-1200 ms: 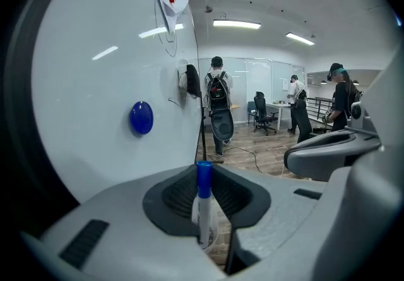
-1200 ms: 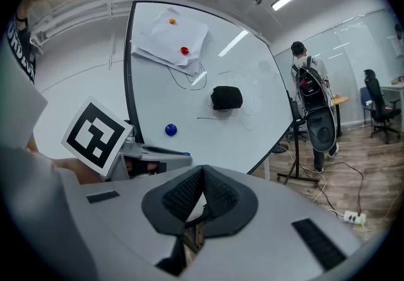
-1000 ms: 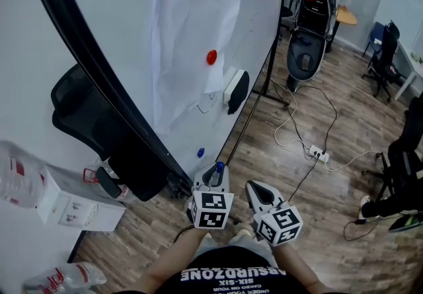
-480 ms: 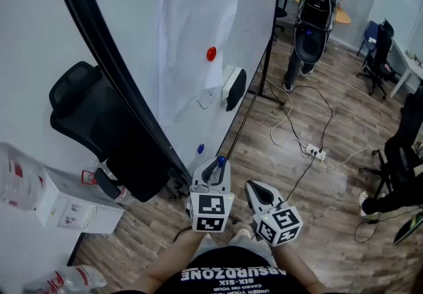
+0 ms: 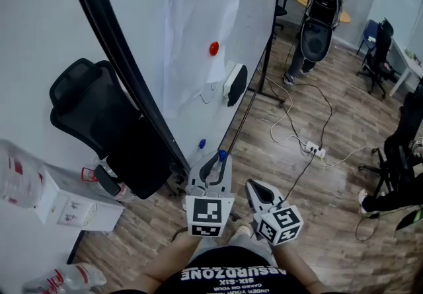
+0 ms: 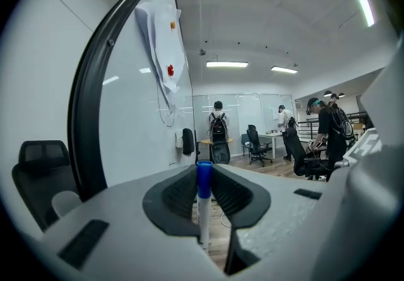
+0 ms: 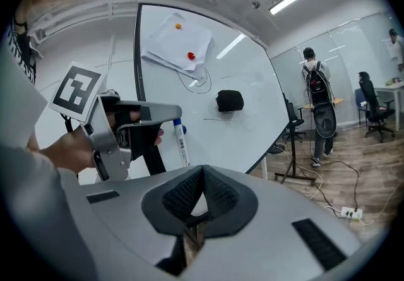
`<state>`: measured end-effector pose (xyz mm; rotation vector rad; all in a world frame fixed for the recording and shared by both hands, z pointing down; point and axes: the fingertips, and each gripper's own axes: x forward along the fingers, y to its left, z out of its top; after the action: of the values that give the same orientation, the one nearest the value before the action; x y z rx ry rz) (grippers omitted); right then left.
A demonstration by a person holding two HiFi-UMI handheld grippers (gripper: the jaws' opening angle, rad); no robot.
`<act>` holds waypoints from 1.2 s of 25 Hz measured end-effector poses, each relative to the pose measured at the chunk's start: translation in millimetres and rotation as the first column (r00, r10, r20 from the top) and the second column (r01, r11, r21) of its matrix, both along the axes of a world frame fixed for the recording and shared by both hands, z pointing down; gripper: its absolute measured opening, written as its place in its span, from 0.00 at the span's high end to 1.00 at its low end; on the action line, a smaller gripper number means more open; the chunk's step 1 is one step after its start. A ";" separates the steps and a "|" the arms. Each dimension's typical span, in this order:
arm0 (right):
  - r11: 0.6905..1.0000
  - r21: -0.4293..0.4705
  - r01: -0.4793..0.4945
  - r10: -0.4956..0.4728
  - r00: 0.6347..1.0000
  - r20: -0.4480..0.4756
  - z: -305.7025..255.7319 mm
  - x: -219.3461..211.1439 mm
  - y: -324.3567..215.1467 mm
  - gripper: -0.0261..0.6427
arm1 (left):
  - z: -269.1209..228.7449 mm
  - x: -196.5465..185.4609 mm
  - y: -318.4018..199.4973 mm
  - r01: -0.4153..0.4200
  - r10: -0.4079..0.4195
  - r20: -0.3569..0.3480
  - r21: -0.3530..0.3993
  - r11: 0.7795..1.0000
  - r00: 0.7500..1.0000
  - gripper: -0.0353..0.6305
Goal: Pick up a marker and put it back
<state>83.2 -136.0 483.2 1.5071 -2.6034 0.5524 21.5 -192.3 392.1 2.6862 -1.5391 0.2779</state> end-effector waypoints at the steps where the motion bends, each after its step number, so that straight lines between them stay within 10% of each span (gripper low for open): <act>1: 1.000 0.000 0.002 -0.002 1.000 0.000 0.3 -0.8 0.7 0.97 | -3.1 -1.0 1.7 -0.002 0.002 -0.005 0.006 1.000 1.000 0.85; 30: 0.998 0.009 0.068 -0.068 0.998 0.008 -4.4 -25.7 20.1 0.97 | -7.0 -43.5 53.8 -0.098 0.084 -0.234 -0.049 0.994 0.969 0.85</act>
<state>57.5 -115.9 478.8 1.4155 -2.6551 0.5429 -22.0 -138.5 385.1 2.6352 -1.3240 0.0107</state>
